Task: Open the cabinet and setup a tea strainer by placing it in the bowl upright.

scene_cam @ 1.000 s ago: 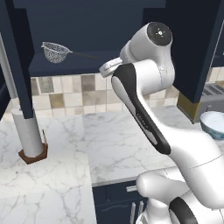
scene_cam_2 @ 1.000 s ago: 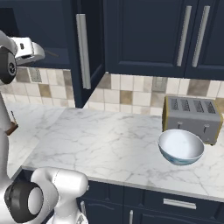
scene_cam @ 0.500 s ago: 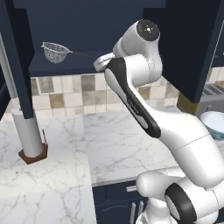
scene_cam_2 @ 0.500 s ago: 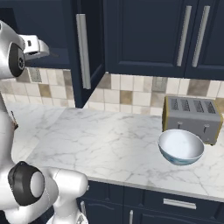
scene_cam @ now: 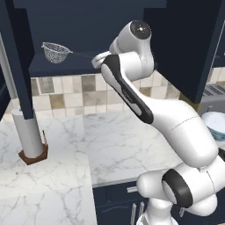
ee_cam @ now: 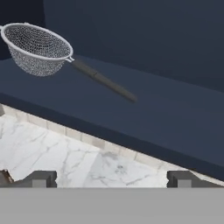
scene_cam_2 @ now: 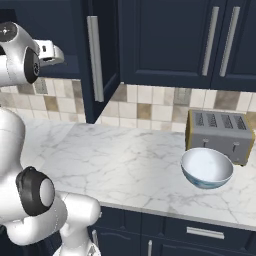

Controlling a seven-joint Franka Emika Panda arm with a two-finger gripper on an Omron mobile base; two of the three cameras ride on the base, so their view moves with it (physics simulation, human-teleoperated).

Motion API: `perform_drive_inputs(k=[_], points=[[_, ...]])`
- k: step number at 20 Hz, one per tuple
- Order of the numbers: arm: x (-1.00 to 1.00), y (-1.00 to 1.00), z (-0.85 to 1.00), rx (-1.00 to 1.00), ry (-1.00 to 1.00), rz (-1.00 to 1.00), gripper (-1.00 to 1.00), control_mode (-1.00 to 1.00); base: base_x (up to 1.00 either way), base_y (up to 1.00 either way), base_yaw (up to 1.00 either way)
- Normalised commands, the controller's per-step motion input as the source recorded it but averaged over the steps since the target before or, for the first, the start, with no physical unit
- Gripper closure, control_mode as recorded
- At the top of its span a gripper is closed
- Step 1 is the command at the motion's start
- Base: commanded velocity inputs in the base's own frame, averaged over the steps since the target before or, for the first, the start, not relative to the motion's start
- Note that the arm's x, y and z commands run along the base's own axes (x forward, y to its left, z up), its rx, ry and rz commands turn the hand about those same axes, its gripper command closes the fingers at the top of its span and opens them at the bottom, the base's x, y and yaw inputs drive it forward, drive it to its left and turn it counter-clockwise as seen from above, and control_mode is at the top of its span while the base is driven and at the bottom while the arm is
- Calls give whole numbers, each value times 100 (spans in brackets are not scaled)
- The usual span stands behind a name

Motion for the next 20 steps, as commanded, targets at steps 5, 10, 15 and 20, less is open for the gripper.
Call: perform_drive_inputs(k=[5,10,15,20], points=[[42,6,-6,0,0,0,-100,-100,0,0,0],[39,9,-11,0,0,0,-100,-100,0,0,0],[36,16,0,-1,0,0,-100,-100,0,0,0],[36,11,0,-2,0,0,-100,-100,0,0,0]])
